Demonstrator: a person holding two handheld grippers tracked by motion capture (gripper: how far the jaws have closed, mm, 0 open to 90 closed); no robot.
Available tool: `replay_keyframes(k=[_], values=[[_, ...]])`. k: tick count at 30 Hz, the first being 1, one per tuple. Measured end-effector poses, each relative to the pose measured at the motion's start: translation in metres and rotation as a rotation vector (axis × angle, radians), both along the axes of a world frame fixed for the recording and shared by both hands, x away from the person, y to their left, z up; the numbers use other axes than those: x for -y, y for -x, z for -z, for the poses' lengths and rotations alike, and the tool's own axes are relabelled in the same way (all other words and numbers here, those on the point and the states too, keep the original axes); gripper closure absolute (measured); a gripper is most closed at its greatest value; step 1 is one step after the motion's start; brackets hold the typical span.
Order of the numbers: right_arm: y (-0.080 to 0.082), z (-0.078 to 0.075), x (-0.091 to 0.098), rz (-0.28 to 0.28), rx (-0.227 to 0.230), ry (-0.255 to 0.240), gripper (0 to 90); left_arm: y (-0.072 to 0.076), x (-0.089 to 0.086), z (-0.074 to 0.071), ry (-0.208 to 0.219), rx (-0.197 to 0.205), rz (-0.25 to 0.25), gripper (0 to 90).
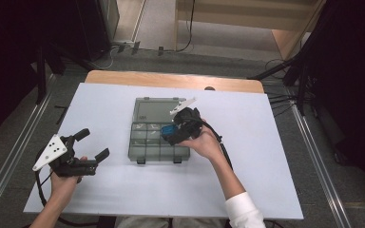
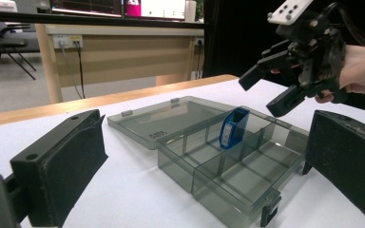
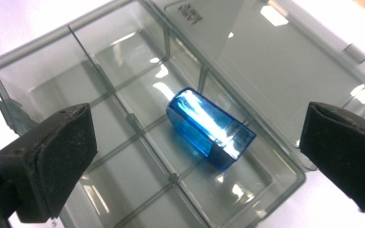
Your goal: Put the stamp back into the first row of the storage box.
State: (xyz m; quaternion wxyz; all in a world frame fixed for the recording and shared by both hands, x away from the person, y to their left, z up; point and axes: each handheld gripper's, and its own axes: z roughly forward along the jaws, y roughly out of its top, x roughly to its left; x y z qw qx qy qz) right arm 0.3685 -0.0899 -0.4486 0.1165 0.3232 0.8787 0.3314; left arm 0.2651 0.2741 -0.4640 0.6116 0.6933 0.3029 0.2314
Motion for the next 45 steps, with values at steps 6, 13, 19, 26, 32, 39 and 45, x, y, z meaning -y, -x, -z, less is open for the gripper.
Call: replay_keyframes(k=[6,13,19,26,32,39,45], values=[[0.012,-0.009,0.017,0.068,0.04,-0.048,0.0,0.0,0.0,0.0,0.001,-0.002,-0.001,0.0],[0.024,-0.017,0.043,0.127,0.051,-0.077,0.0,0.0,0.0,0.0,0.004,-0.002,-0.001,0.0],[0.036,-0.021,0.064,0.169,0.076,-0.094,0.0,-0.001,0.001,0.001,0.012,-0.008,-0.001,0.0],[0.051,-0.022,0.086,0.209,0.099,-0.137,0.0,-0.003,0.001,0.001,0.022,-0.012,-0.003,0.0],[0.063,-0.02,0.102,0.237,0.112,-0.148,0.0,-0.003,0.002,0.002,0.015,-0.008,-0.001,0.0],[0.082,-0.015,0.122,0.274,0.157,-0.197,0.0,-0.002,0.002,0.001,0.014,-0.01,-0.004,0.0],[0.094,-0.007,0.14,0.3,0.17,-0.227,0.0,-0.001,0.003,0.001,0.0,-0.002,-0.003,0.0]])
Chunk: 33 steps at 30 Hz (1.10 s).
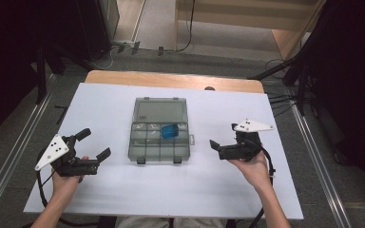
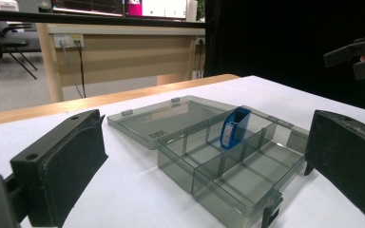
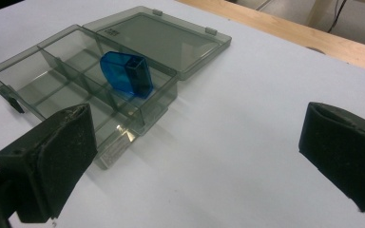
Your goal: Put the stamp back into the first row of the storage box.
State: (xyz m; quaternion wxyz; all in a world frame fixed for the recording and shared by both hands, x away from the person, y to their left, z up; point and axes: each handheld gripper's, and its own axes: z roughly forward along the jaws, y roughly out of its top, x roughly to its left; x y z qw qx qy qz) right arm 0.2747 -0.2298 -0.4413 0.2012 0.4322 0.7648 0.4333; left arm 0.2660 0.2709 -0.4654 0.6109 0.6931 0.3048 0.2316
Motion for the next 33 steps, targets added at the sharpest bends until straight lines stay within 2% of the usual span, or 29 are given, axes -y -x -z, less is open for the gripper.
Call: replay_keyframes(k=[6,9,12,14,19,25,31,33], values=[[0.01,0.009,0.016,0.032,0.023,-0.031,0.0,0.001,0.0,0.0,0.001,-0.001,-0.003,0.0],[0.016,0.012,0.022,0.044,0.029,-0.03,0.0,0.001,0.0,0.0,-0.002,-0.003,-0.002,0.0],[0.023,0.014,0.029,0.057,0.059,-0.054,0.0,0.002,0.0,0.0,-0.006,-0.003,0.0,0.0],[0.027,0.016,0.033,0.066,0.055,-0.074,0.0,0.002,0.001,0.001,-0.006,-0.005,0.0,0.0],[0.036,0.021,0.044,0.083,0.081,-0.096,0.0,0.002,0.0,0.001,-0.005,-0.008,-0.003,0.0],[0.046,0.028,0.053,0.096,0.133,-0.084,0.3,0.002,0.0,0.002,-0.006,-0.009,-0.005,0.0],[0.052,0.037,0.06,0.097,0.147,-0.11,0.3,0.002,0.0,0.002,-0.008,-0.012,-0.005,0.0],[0.054,0.042,0.062,0.108,0.165,-0.123,0.3,0.002,0.0,0.002,-0.007,-0.013,-0.006,0.0]])
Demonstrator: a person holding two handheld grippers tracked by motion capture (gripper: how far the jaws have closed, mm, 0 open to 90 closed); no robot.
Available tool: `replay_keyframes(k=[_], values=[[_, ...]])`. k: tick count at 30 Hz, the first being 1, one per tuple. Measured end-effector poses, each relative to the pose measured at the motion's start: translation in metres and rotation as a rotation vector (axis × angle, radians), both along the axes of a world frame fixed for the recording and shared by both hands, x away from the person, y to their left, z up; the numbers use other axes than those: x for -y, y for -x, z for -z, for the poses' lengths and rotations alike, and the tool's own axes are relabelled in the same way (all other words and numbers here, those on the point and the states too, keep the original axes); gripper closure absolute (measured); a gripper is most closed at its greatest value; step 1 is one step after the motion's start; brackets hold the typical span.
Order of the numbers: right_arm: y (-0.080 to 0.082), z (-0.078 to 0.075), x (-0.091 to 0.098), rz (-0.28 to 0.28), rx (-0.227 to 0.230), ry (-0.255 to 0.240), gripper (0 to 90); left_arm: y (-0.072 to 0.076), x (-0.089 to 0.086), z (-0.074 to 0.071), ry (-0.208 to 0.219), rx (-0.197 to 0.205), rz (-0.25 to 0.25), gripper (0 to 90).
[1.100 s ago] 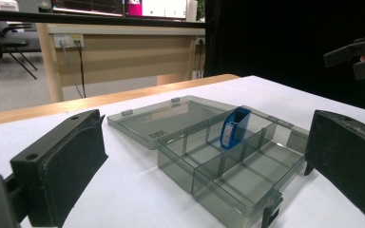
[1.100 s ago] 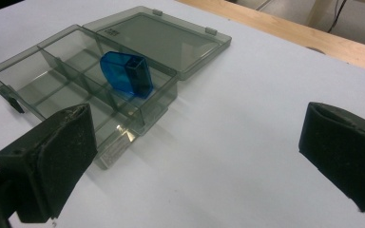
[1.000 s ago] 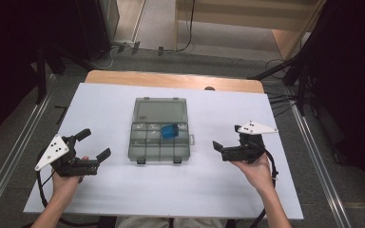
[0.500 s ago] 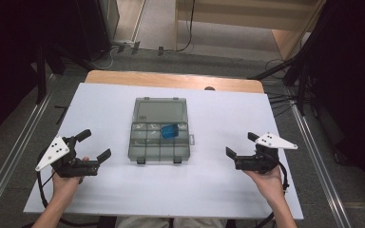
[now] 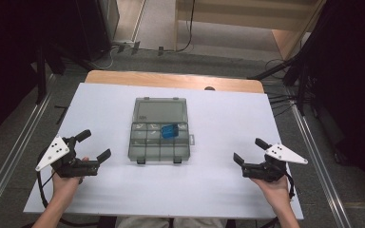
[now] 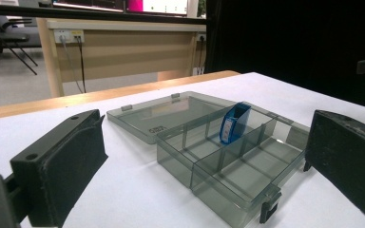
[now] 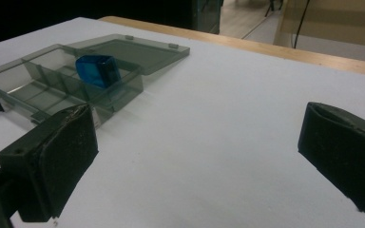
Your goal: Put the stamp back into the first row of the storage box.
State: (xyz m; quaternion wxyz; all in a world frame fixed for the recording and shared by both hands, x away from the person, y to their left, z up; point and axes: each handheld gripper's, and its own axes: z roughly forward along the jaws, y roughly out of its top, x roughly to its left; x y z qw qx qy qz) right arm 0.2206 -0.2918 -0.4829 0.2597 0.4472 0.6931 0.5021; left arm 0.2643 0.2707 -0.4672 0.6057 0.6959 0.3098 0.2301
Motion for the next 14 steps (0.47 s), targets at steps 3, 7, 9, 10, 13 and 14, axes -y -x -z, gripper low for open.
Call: replay_keyframes(k=[3,7,9,10,13,14], values=[[0.003,0.009,0.004,0.02,0.016,-0.036,0.3,0.0,0.0,0.0,0.003,0.001,0.0,0.0],[0.004,0.016,0.007,0.041,0.005,-0.047,0.3,0.0,0.0,0.0,-0.001,-0.002,0.004,0.0],[0.002,0.017,0.007,0.049,0.005,-0.051,0.3,0.0,0.001,0.001,0.001,-0.003,0.005,0.0],[0.002,0.017,0.007,0.053,0.008,-0.053,0.3,0.0,0.001,0.0,0.001,-0.003,0.006,0.0],[0.002,0.016,0.006,0.055,0.017,-0.051,0.3,0.0,0.0,0.0,-0.002,-0.001,0.007,0.0],[0.003,0.016,0.006,0.055,0.019,-0.05,0.3,0.001,0.0,0.0,0.0,0.0,0.006,0.0]])
